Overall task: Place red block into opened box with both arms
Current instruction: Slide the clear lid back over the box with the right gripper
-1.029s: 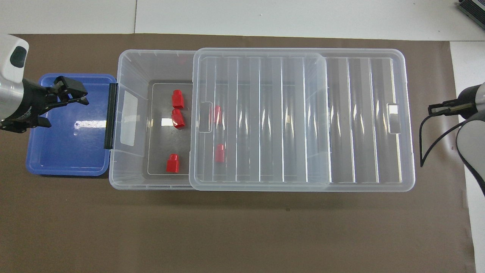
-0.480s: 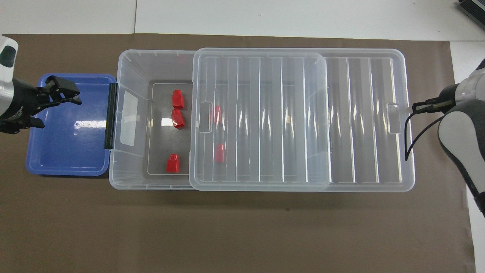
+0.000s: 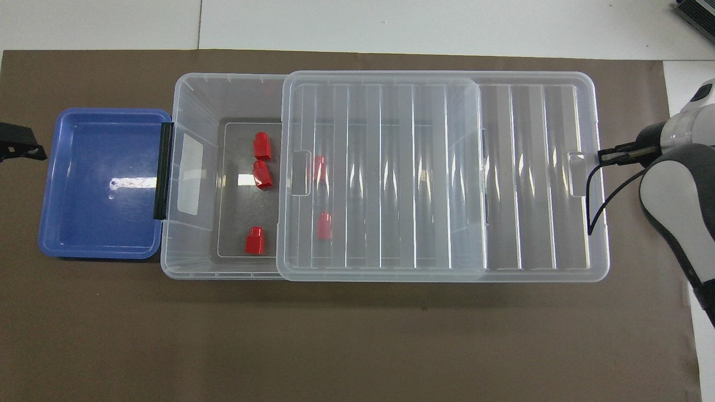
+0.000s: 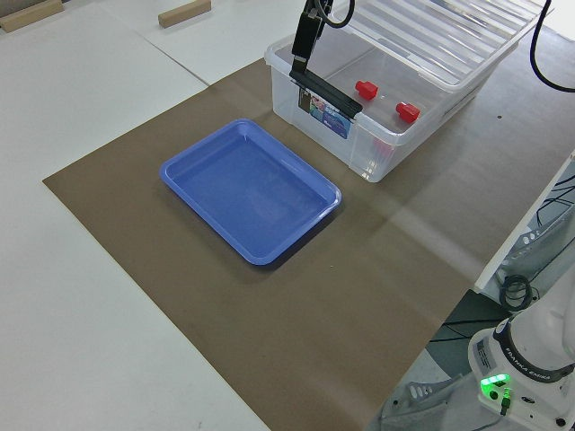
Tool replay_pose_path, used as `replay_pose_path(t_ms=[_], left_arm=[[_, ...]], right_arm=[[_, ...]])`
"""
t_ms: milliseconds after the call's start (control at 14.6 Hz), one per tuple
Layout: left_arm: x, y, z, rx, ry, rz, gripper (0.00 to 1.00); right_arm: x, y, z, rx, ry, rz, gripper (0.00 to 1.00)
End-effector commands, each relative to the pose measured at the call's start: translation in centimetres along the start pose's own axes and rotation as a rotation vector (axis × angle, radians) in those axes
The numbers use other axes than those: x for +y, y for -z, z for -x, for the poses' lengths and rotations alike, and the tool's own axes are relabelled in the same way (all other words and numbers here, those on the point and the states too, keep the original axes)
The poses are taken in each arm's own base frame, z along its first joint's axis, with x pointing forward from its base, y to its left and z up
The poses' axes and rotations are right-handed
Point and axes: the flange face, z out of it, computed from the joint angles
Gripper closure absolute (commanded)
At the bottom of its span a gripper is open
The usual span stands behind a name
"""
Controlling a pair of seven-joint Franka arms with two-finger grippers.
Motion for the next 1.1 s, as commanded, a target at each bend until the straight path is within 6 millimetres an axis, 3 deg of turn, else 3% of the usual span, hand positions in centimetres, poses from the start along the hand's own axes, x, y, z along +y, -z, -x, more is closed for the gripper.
replay_pose_path(t_ms=[0,137,549,755,1029], left_arm=[[1.3,1.3,1.6,-0.014,-0.066,0.005,0.00],[2.8,1.5,2.1,-0.010,-0.093,0.010,0.00],[1.7,1.5,1.7,0.023,-0.093,0.016,0.00],[2.5,1.4,2.0,0.022,-0.211,0.015,0.00],[2.5,0.3,2.0,0.036,-0.214,0.017,0.00]], right_arm=[[-1.6,-0.4,-0.5,0.010,0.013,-0.045,1.00],[-2.3,-0.5,-0.7,0.011,-0.010,-0.049,1.00],[-6.8,-0.9,-1.5,0.005,-0.062,-0.060,1.00],[-9.0,-1.0,-1.9,0.001,-0.087,-0.065,1.00],[-11.2,-1.3,-2.0,-0.008,-0.115,-0.070,1.00]])
